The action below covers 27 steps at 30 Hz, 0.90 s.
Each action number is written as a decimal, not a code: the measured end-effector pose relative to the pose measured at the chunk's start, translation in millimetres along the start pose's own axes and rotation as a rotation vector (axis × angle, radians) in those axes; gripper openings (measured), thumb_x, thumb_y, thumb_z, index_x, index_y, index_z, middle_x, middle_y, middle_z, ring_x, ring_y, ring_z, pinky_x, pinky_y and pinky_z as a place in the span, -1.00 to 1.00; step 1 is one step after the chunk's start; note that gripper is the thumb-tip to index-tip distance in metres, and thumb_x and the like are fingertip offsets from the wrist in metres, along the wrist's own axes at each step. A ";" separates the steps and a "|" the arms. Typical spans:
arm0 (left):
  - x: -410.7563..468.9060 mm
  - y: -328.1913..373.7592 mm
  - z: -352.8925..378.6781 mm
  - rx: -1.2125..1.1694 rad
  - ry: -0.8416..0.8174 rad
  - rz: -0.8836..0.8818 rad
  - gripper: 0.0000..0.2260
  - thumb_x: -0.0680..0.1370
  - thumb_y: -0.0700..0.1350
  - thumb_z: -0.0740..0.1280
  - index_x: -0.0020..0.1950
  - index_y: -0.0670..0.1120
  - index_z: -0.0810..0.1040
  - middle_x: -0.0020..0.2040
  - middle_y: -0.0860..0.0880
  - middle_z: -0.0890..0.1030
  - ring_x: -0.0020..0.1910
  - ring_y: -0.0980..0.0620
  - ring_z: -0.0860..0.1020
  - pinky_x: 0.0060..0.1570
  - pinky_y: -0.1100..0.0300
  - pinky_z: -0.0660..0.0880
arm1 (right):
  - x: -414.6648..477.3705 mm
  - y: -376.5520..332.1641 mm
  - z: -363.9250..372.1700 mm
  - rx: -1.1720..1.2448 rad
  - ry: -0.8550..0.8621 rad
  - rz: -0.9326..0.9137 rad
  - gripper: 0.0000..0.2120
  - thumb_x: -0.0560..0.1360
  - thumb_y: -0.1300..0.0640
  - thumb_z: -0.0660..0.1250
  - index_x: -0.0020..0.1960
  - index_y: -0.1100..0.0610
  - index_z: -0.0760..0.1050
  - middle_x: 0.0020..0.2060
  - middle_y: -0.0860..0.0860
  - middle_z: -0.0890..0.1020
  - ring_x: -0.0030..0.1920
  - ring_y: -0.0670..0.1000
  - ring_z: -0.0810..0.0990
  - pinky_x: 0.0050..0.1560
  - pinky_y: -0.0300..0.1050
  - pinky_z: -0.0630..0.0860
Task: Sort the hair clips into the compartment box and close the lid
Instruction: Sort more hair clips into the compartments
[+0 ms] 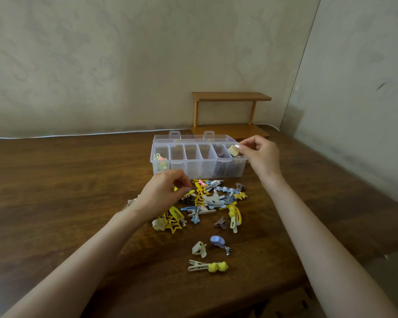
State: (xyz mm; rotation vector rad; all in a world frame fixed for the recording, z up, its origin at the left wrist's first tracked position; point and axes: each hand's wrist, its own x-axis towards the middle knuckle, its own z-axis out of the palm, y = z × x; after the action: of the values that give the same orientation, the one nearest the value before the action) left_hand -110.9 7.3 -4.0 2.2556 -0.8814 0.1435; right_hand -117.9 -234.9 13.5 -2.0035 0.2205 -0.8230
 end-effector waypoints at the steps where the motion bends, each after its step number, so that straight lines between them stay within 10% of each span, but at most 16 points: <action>1: 0.3 -1.1 -0.1 -0.001 0.001 0.003 -0.96 0.51 -0.20 0.32 -0.06 -0.11 0.54 -0.07 0.03 0.58 -0.09 0.12 0.55 -0.05 0.17 0.56 | 5.4 -1.4 3.7 -0.026 0.011 -0.007 -0.94 0.45 0.17 0.41 -0.08 0.12 0.59 -0.18 -0.01 0.65 -0.13 -0.08 0.61 -0.14 -0.23 0.55; 12: -0.7 0.1 1.7 -0.019 0.002 0.017 -0.96 0.51 -0.20 0.33 -0.09 -0.06 0.53 -0.12 0.08 0.56 -0.12 0.17 0.54 -0.12 0.28 0.52 | 3.9 3.6 2.4 -0.253 -0.059 -0.145 -0.80 0.51 0.27 0.29 -0.06 0.00 0.60 -0.08 -0.07 0.60 -0.02 -0.07 0.54 -0.10 -0.22 0.48; 19: -0.8 -1.4 0.1 -0.019 -0.007 0.018 -0.94 0.51 -0.20 0.32 -0.08 -0.04 0.51 -0.11 0.09 0.56 -0.09 0.18 0.54 -0.08 0.26 0.52 | 5.7 -0.3 14.4 -0.808 -0.375 -0.336 -0.53 0.44 0.37 0.16 0.20 -0.03 0.55 0.40 0.05 0.31 0.42 0.11 0.12 0.42 0.11 0.05; 27: -0.4 -1.3 -0.1 -0.016 -0.004 0.027 -0.95 0.51 -0.20 0.32 -0.07 -0.06 0.52 -0.10 0.07 0.57 -0.10 0.17 0.54 -0.09 0.28 0.53 | 5.9 2.3 19.1 -0.840 -0.448 -0.261 -0.47 0.43 0.39 0.15 0.30 -0.01 0.46 0.46 0.07 0.20 0.47 0.12 0.00 0.47 0.22 -0.06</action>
State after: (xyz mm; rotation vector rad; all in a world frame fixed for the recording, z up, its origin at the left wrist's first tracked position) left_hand -110.4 8.3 -4.9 2.2302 -0.9124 0.1444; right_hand -101.0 -225.5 7.7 -2.9967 0.0374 -0.4294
